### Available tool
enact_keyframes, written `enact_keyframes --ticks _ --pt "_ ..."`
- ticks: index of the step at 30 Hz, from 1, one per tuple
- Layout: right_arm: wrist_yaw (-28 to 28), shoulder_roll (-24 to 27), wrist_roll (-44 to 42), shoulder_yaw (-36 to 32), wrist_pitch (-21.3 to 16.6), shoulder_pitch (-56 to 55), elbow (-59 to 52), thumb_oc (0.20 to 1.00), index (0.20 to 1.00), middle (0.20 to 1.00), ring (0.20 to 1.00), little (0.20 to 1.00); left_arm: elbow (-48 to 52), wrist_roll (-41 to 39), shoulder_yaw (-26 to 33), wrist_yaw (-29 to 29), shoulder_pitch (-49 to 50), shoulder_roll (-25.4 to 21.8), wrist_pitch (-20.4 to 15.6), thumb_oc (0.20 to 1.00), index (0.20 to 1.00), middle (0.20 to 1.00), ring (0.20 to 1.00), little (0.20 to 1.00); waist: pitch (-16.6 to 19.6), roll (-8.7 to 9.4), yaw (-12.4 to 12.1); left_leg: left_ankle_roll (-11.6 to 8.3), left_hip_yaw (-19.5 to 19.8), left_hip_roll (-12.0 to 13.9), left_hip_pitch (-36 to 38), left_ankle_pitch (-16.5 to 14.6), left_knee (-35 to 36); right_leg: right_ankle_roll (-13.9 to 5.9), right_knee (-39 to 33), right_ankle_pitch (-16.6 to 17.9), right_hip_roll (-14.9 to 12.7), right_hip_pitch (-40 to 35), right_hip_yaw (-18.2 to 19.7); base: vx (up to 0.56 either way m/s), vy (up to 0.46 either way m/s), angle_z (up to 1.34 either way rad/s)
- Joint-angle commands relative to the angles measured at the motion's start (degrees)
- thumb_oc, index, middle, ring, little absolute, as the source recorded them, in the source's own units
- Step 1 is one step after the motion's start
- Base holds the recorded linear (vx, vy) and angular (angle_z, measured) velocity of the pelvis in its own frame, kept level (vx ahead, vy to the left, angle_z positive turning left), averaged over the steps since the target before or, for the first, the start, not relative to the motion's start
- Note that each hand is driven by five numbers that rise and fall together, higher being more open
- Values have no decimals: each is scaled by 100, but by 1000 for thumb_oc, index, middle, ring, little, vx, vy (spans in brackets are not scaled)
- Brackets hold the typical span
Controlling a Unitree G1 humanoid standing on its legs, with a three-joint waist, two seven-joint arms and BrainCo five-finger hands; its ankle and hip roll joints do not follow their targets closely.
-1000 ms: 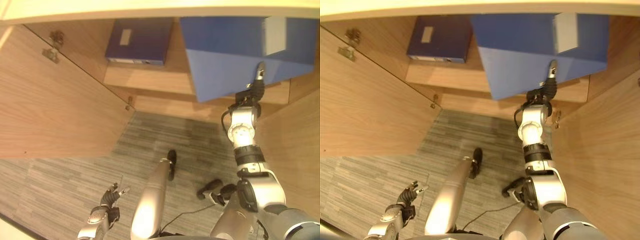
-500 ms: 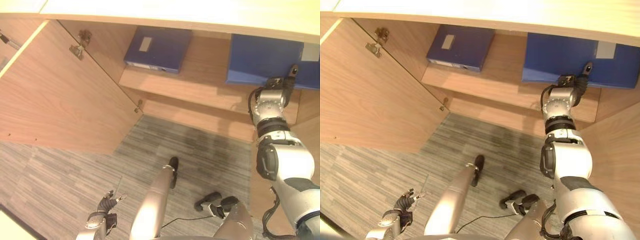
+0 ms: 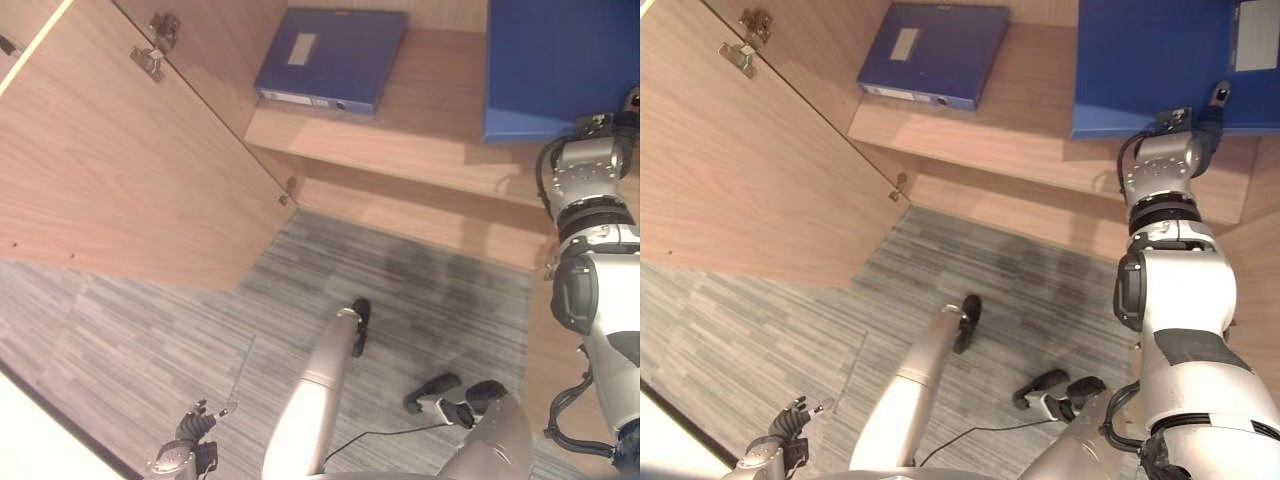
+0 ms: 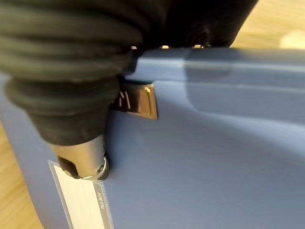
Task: Put the empty folder in the office cabinet
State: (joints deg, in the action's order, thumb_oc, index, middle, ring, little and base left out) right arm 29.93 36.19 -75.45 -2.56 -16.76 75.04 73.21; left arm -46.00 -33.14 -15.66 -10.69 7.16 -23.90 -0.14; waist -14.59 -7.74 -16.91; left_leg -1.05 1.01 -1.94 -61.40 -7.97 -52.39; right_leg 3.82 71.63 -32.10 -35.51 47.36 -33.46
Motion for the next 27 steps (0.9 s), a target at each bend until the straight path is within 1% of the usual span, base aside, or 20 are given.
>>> enact_keyframes --ticks 1,4,5,8,13,17,18,19,20,24,26,27 --pt "-271 628 -143 172 -131 645 -303 200 200 200 200 200 -228 -167 146 -89 265 -276 -27 1000 1000 1000 1000 1000 -89 -39 -52 275 -6 71 342 -1244 -522 -126 -423 303 53 -194 855 0 0 0" --pt "-382 649 -261 257 -181 658 -303 200 200 200 200 200 -475 -122 202 -88 290 -270 7 1000 1000 1000 1000 1000 -45 -13 -38 267 -24 89 278 -1253 -538 -139 -390 304 34 -105 902 -1 0 1" --pt "-395 615 -328 254 -196 684 -201 200 200 200 200 200 -734 -104 252 -100 258 -242 32 1000 1000 1000 1000 1000 -34 2 -31 263 -27 105 279 -1263 -553 -154 -380 321 29 -93 922 0 0 0" --pt "-398 547 -403 212 -236 716 -139 200 200 200 200 200 -1053 -77 320 -109 175 -192 77 1000 1000 1000 1000 1000 -27 20 -33 245 -31 128 270 -1269 -554 -194 -395 351 20 -98 921 -2 -6 -4" --pt "-403 500 -454 167 -296 781 -130 200 200 200 200 200 -1272 -109 404 -118 92 -141 55 1000 1000 1000 1000 1000 -19 42 -42 211 -31 149 289 -1249 -501 -255 -459 367 33 -129 882 -1 -2 -1" --pt "-454 583 -477 250 -301 847 -209 200 200 200 200 200 -1331 -139 489 -144 53 -157 -2 1000 1000 1000 1000 1000 -7 83 -85 187 -5 163 276 -1233 -496 -307 -480 402 23 -176 812 8 -8 0" --pt "-480 590 -485 270 -296 857 -229 266 266 266 266 266 -1342 -147 498 -144 43 -161 -4 1000 1000 1000 1000 1000 -2 91 -92 184 0 165 282 -1229 -488 -316 -484 405 20 -186 801 35 -26 0" --pt "-518 598 -480 306 -280 857 -251 890 890 890 890 890 -1420 -117 536 -122 34 -181 9 1000 1000 1000 1000 1000 0 99 -100 179 10 166 292 -1226 -477 -329 -485 409 16 -194 794 0 0 0" --pt "-554 599 -461 339 -265 849 -271 1000 1000 1000 1000 1000 -1498 -101 567 -115 18 -183 7 1000 1000 1000 1000 1000 -1 112 -107 173 14 168 299 -1223 -463 -340 -486 413 11 -200 788 0 0 0" --pt "-670 619 -439 460 -120 833 -151 1000 1000 1000 1000 1000 -1710 -61 639 -85 -89 -217 -18 1000 1000 1000 1000 1000 10 178 -104 155 24 169 317 -1200 -413 -357 -515 432 22 -210 788 0 0 0" --pt "-686 597 -410 480 -105 839 -143 1000 1000 1000 1000 1000 -1722 -72 641 -84 -95 -210 -21 1000 1000 1000 1000 1000 6 184 -107 152 22 170 322 -1193 -398 -357 -522 429 19 -213 787 0 0 0" --pt "-722 602 -358 516 -4 818 -54 1000 1000 1000 1000 1000 -1759 -87 674 -82 -114 -211 -26 1000 1000 1000 1000 1000 4 192 -123 145 18 172 314 -1167 -385 -351 -532 433 17 -220 766 0 0 0"
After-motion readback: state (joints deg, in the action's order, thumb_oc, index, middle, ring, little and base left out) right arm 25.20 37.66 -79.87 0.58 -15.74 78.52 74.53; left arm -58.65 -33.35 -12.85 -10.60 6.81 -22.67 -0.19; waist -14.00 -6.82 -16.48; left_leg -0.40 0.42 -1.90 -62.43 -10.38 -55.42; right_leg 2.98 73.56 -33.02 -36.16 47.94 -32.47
